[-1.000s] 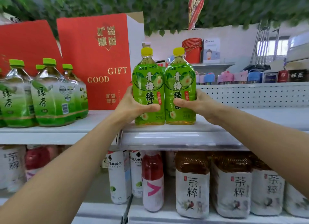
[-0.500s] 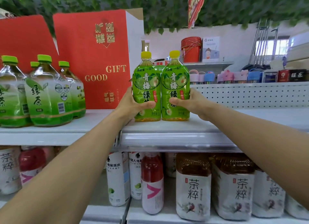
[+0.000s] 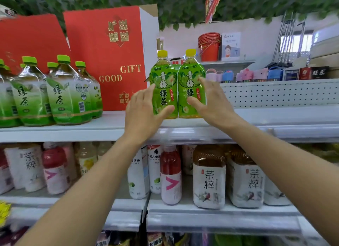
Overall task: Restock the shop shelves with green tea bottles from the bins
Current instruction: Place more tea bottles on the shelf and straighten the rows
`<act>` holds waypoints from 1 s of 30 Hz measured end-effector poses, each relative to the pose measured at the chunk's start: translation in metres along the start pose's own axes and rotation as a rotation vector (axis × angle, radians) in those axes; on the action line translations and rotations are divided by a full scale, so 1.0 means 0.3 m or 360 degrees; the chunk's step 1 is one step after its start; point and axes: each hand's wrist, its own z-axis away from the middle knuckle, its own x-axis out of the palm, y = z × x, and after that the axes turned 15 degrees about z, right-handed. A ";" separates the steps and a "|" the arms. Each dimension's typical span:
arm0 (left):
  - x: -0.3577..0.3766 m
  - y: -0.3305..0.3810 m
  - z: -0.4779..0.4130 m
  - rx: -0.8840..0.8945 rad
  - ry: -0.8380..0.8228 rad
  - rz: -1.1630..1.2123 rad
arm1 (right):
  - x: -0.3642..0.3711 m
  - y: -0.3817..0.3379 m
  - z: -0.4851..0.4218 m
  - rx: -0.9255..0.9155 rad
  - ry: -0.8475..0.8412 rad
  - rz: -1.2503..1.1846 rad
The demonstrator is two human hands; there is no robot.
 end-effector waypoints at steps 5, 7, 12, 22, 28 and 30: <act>-0.036 0.024 0.302 0.0270 0.0107 -0.0026 | -0.046 -0.038 0.313 -0.0233 0.0280 0.0168; -0.038 0.020 0.413 0.0296 0.0137 -0.0016 | -0.036 -0.046 0.447 -0.0275 0.0329 0.0194; -0.009 -0.025 0.675 0.0308 -0.0008 -0.0022 | 0.030 -0.045 0.756 -0.0277 0.0223 0.0283; 0.215 -0.043 1.185 -0.0135 -0.0694 0.0129 | 0.132 0.127 1.325 -0.0067 -0.0449 0.0385; 0.440 0.044 1.525 -0.0556 -0.1063 0.0321 | 0.152 0.359 1.669 0.0164 -0.0832 0.0331; 0.540 0.086 1.649 -0.0739 -0.1146 0.0395 | 0.163 0.463 1.798 0.0266 -0.0992 0.0302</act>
